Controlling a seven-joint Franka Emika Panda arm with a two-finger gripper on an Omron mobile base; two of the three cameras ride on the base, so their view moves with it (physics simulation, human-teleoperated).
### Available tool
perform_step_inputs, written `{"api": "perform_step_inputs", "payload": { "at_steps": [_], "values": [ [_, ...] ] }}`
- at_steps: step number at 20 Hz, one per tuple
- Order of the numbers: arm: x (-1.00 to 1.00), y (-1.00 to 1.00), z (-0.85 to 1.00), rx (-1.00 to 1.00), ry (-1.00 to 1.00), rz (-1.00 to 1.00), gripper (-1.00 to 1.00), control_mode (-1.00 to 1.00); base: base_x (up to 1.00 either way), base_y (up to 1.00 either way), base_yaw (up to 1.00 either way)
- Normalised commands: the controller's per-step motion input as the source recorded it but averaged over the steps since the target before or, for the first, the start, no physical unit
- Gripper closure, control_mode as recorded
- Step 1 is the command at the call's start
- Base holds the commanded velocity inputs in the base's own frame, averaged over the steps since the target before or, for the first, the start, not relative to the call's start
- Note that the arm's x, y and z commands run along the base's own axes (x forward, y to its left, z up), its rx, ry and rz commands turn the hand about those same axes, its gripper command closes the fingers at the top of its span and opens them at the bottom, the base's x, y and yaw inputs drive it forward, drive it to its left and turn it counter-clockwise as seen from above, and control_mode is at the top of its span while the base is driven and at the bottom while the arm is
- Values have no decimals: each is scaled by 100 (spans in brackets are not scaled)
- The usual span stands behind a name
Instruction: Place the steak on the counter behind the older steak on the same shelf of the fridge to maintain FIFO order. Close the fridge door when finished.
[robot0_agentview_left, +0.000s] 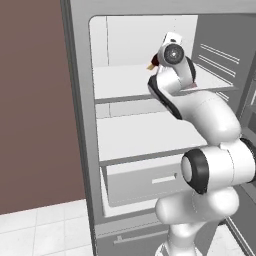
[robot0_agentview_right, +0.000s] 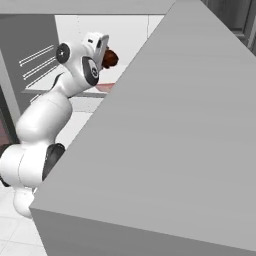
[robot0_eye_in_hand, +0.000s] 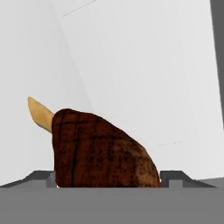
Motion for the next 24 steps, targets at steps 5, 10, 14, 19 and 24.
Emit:
{"api": "perform_step_inputs", "payload": {
  "at_steps": [5,10,14,19,24],
  "values": [
    [58,-18,-1,0,5,0,100,-100,0,0,0],
    [54,-16,-4,0,4,0,-100,-100,0,0,0],
    [22,-9,0,-2,0,0,-100,-100,0,0,0],
    [1,0,6,-2,0,0,-100,-100,0,0,0],
    [0,0,10,-1,0,0,-100,-100,0,0,0]
  ]
}}
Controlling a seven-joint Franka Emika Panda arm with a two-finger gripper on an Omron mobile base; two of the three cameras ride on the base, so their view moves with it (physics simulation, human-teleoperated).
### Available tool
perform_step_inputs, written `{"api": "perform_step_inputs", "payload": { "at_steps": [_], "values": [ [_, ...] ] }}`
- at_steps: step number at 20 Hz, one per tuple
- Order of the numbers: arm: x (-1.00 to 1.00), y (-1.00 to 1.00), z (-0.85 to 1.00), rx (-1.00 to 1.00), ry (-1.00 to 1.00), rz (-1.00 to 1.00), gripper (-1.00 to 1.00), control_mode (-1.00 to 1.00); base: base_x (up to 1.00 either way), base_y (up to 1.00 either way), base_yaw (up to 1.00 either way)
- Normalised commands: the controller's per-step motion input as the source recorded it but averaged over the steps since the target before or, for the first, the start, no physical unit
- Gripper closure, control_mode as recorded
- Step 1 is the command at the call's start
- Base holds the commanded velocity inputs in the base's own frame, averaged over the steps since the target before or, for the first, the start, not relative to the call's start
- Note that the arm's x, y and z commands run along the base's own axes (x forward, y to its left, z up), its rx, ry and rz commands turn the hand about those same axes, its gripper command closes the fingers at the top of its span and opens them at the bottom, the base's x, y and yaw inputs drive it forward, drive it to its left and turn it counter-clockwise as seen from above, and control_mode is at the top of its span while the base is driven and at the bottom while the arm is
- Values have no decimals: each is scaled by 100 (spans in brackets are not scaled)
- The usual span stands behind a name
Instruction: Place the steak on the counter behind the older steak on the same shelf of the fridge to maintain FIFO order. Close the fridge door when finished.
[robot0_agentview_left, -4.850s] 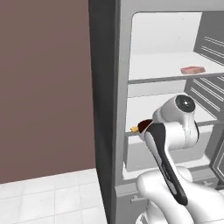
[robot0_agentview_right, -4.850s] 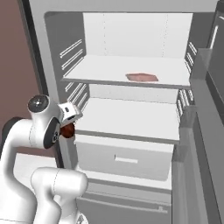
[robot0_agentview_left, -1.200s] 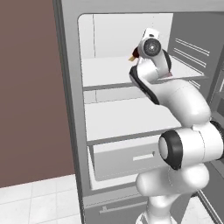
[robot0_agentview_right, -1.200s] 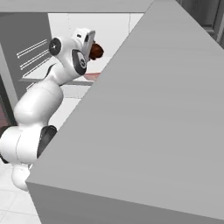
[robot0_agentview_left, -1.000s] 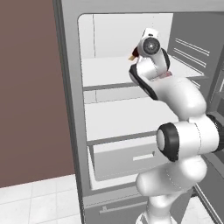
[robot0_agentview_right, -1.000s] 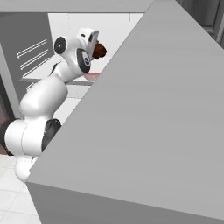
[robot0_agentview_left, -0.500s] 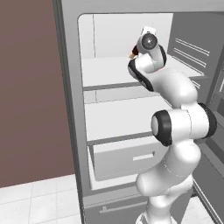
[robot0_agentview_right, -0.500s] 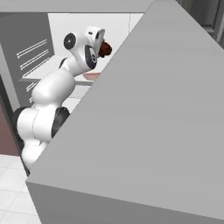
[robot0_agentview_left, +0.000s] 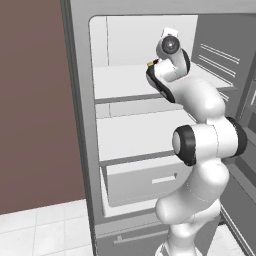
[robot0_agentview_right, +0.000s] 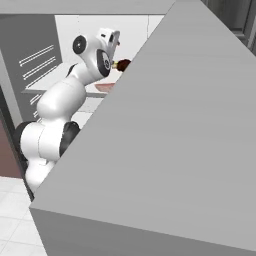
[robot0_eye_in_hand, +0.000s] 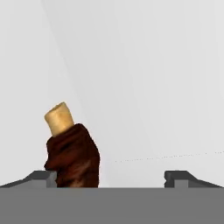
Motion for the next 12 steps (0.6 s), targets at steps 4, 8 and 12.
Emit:
{"api": "perform_step_inputs", "payload": {
  "at_steps": [4,8,12],
  "values": [
    [0,0,10,-1,1,0,-100,-100,0,0,0],
    [-13,0,29,-1,0,0,-100,-100,0,0,0],
    [-76,26,10,-2,-2,0,-100,-100,0,0,0]
  ]
}}
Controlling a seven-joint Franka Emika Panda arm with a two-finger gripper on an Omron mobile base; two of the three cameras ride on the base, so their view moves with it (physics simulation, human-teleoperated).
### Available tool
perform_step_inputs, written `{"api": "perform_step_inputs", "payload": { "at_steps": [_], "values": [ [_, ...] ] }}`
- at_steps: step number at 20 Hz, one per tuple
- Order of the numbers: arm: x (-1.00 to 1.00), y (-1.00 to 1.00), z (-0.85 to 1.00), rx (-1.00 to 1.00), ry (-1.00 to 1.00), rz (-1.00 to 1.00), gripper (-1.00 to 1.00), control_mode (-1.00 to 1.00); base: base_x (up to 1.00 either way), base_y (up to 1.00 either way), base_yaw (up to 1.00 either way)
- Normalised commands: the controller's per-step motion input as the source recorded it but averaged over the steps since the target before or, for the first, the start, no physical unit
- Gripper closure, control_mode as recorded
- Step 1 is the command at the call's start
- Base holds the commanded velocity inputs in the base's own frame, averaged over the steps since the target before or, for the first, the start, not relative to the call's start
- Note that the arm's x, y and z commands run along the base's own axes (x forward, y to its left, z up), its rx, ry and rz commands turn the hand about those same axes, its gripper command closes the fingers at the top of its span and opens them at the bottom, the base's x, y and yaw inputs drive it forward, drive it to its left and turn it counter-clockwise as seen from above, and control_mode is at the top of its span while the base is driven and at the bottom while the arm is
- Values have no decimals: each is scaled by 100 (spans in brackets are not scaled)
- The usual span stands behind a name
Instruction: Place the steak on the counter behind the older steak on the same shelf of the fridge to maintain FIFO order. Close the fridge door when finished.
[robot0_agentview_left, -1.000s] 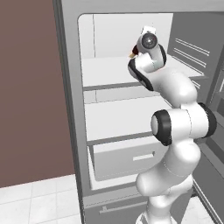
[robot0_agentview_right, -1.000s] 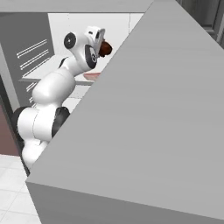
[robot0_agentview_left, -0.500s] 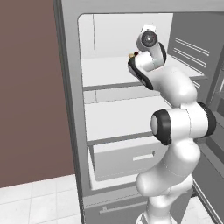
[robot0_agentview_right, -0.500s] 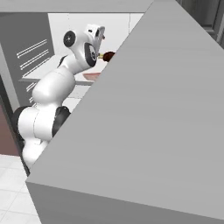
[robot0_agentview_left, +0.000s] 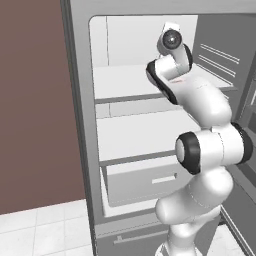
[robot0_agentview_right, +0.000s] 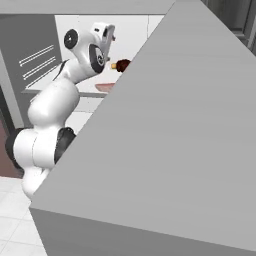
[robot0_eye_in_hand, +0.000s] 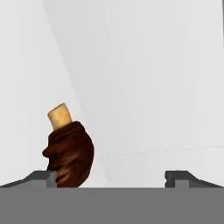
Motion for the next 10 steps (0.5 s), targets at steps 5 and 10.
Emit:
{"api": "perform_step_inputs", "payload": {
  "at_steps": [5,10],
  "values": [
    [-99,45,-5,-3,-9,0,-100,-100,0,0,0],
    [-100,32,5,0,-12,0,-100,-100,0,0,0]
  ]
}}
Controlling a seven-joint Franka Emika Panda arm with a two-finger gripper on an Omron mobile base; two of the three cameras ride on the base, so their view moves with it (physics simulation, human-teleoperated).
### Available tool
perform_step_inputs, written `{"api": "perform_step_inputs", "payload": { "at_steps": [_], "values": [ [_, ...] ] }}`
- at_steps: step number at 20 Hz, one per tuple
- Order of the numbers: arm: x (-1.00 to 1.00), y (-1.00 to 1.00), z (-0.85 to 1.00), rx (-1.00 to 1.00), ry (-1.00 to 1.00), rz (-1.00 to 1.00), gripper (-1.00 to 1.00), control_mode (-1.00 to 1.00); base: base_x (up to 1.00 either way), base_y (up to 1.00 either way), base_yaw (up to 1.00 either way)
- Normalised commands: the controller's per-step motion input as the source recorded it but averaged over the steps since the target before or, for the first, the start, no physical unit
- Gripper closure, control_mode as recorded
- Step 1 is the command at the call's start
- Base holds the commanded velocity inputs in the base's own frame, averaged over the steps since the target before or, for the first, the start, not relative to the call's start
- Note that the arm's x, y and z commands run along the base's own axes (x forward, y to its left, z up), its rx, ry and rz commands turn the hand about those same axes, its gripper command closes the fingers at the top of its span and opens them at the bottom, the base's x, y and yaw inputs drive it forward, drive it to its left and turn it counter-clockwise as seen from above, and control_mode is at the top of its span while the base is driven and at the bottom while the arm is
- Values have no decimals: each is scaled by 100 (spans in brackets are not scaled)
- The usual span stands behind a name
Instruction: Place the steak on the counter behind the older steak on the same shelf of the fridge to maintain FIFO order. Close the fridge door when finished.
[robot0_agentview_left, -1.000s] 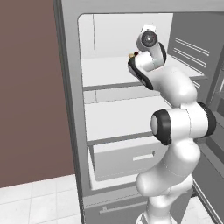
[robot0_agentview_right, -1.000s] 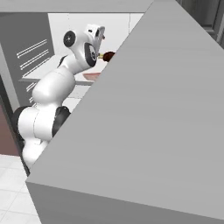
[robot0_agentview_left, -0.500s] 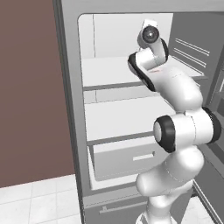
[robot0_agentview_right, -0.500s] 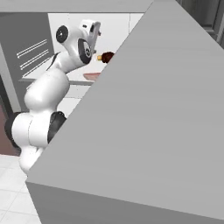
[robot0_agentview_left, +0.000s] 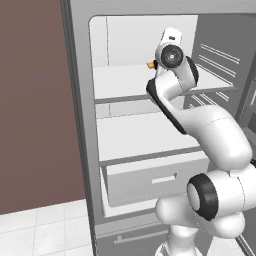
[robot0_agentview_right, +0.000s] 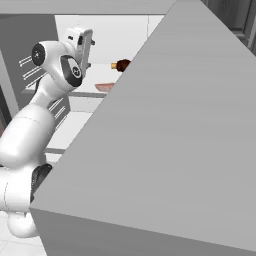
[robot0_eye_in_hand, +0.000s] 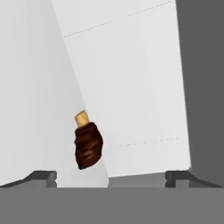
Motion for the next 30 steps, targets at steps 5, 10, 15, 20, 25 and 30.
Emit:
{"api": "perform_step_inputs", "payload": {
  "at_steps": [5,10,15,20,25,30],
  "values": [
    [-100,33,2,0,-1,0,-100,-100,0,0,0],
    [-100,35,0,0,2,0,-100,-100,0,0,0],
    [-89,26,1,0,10,-2,-100,-100,0,0,0],
    [-54,4,-17,0,9,-4,-100,-100,0,0,0],
    [-8,0,-62,-2,15,-1,-100,-100,0,0,0],
    [-8,0,-35,-1,0,-2,-100,-100,0,0,0]
  ]
}}
